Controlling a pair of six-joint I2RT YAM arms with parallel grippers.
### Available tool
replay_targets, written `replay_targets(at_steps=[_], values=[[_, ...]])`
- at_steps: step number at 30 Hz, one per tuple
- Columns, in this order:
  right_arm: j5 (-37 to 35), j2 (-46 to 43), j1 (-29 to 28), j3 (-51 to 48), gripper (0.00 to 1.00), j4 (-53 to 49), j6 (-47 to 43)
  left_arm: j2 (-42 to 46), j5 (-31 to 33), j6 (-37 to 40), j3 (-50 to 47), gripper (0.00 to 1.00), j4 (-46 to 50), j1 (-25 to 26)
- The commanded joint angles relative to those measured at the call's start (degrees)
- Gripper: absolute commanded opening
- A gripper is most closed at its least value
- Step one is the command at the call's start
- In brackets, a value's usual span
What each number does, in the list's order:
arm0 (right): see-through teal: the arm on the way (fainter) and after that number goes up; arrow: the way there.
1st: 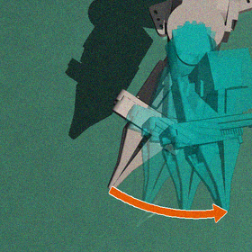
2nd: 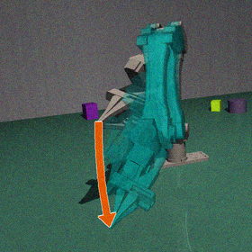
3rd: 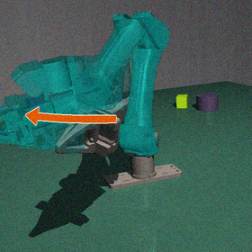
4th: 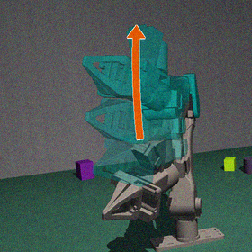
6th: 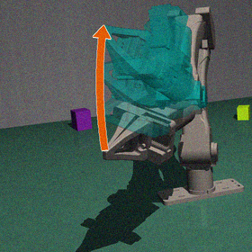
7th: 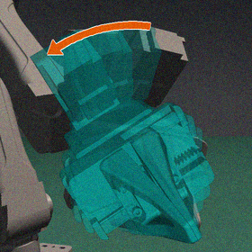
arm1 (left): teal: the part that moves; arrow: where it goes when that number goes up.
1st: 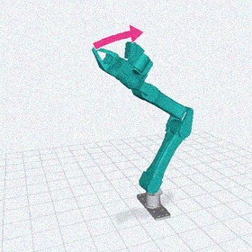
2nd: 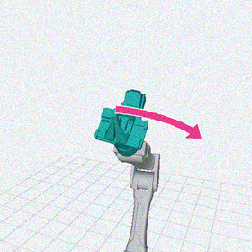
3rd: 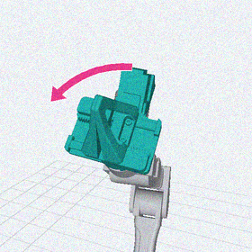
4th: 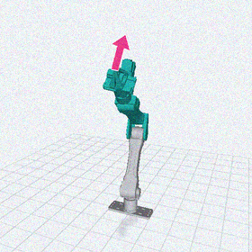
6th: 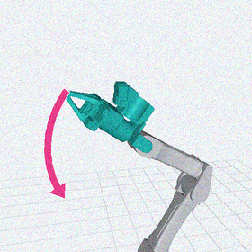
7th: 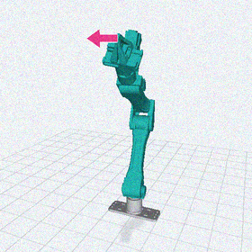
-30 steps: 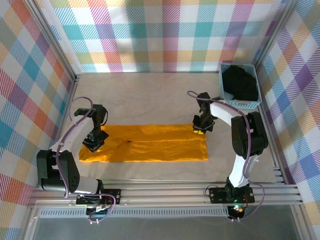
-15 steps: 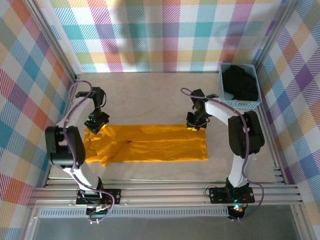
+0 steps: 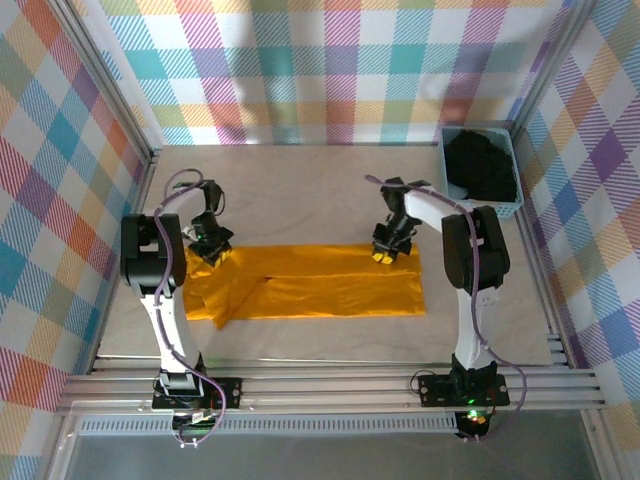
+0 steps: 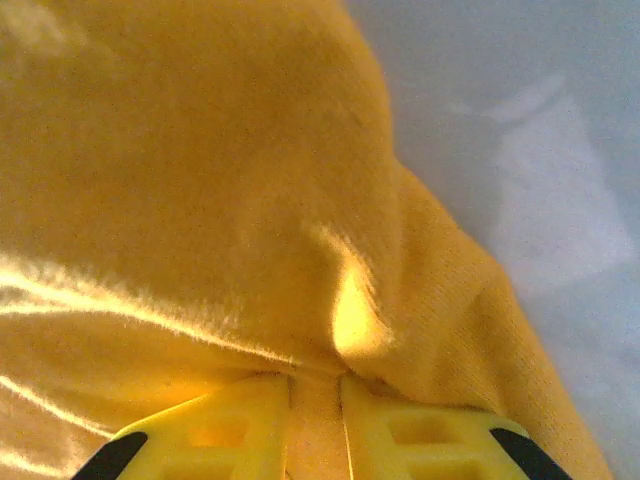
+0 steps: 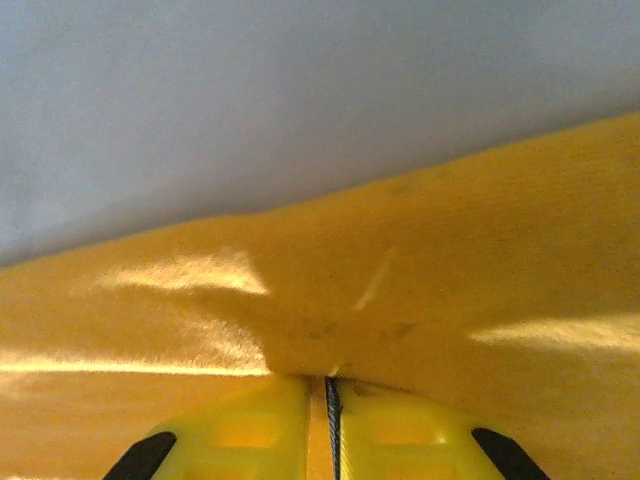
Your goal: Fold and stack the t-shirts
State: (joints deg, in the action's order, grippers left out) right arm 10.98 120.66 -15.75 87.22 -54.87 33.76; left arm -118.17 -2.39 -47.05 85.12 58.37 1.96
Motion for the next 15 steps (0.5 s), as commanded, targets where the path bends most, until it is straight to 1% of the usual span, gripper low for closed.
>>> replay_targets(at_steps=[1, 3, 6, 8, 10, 11, 12, 15], values=[[-5.81, 4.05, 6.87, 3.34, 0.16, -4.19, -2.37, -4.86, -6.57, -2.14, 3.2, 0.23, -2.44, 5.29], [-5.19, 5.39, 9.1, 6.19, 0.16, -3.4, -4.84, -5.51, -7.33, -3.49, 5.35, 0.24, -2.98, 7.25], [-3.13, 7.79, 9.53, 13.06, 0.19, -4.49, -9.62, -5.32, -5.14, -4.04, 8.66, 0.28, -1.85, 8.84], [-3.27, 6.68, 8.57, 15.03, 0.21, -4.7, -10.72, -3.32, -1.79, -2.29, 10.15, 0.38, -0.69, 9.56], [-6.11, 3.45, 6.76, 14.68, 0.25, -3.75, -10.77, 1.49, 2.38, 1.16, 9.22, 0.49, -1.27, 11.01], [-7.71, 1.89, 5.92, 14.15, 0.27, -3.46, -10.5, 3.96, 3.14, 2.8, 7.5, 0.52, -2.78, 11.75], [-9.32, -0.36, 4.79, 13.06, 0.29, -2.75, -9.93, 6.81, 2.55, 4.3, 4.62, 0.53, -4.96, 12.25], [-10.31, -7.81, 1.81, 7.49, 0.33, 1.73, -8.34, 12.41, -3.85, 7.75, -4.43, 0.54, -12.16, 12.37]])
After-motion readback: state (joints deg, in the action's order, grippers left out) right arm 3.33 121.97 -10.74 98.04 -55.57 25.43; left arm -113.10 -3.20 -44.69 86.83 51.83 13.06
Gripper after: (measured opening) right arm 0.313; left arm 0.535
